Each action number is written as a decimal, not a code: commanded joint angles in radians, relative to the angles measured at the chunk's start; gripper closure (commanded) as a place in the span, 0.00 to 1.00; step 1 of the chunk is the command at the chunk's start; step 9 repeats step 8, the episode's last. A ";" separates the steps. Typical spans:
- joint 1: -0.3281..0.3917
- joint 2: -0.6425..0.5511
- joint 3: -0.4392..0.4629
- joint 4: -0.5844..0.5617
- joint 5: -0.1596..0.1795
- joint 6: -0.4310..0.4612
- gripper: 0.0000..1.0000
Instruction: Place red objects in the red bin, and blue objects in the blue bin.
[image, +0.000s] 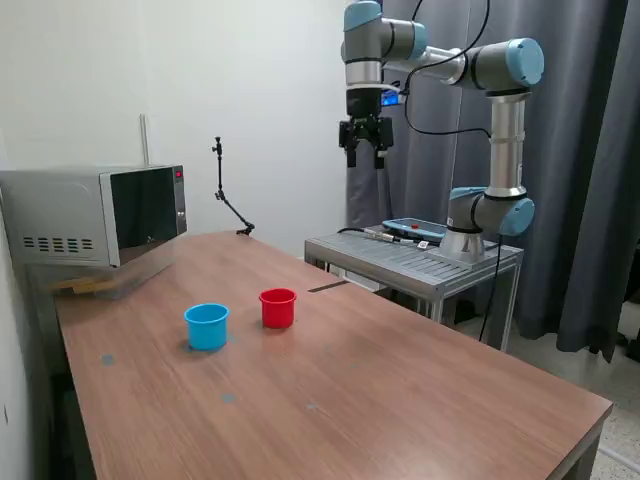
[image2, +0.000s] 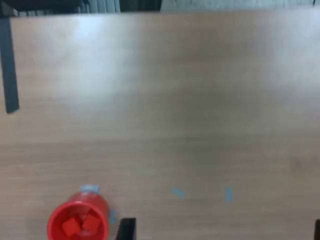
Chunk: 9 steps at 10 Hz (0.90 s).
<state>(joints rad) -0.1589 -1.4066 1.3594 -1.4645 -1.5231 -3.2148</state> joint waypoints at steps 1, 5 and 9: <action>0.004 -0.148 0.018 0.142 -0.003 -0.078 0.00; 0.016 -0.267 0.131 0.170 0.004 -0.079 0.00; 0.090 -0.273 0.150 0.158 0.011 -0.066 0.00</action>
